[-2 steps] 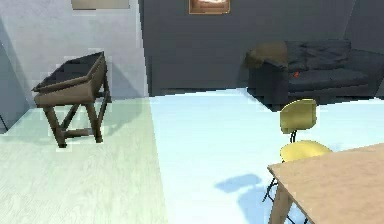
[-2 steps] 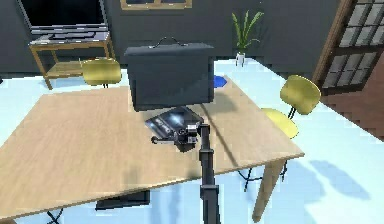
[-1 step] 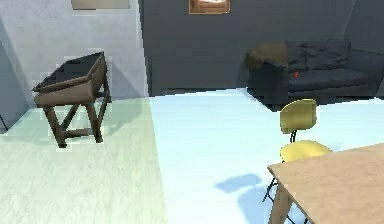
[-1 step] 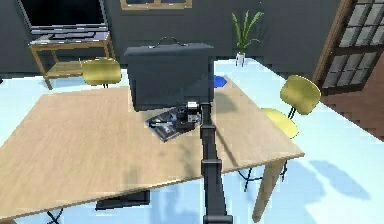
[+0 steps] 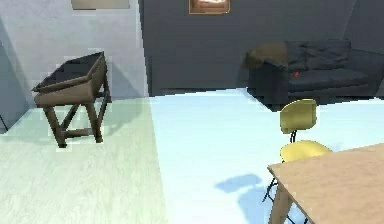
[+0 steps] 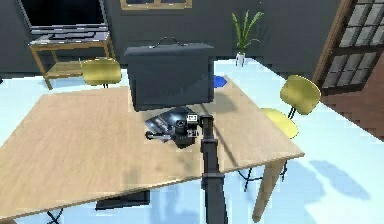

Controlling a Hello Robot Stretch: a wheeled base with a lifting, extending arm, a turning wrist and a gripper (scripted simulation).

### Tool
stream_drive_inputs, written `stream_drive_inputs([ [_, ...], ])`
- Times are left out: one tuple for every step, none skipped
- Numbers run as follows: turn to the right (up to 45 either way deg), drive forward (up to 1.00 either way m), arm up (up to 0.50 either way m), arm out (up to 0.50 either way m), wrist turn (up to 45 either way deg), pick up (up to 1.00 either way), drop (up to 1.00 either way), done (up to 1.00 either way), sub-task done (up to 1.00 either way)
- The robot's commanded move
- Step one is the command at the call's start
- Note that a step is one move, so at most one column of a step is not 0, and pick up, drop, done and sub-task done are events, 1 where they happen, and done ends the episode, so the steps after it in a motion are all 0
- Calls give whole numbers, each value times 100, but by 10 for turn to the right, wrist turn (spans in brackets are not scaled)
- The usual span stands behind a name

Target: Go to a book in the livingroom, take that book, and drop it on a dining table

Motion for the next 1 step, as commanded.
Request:
stream_drive_inputs([
  [0, 0, 0, 0, 0, 0, 0, 100, 0],
])
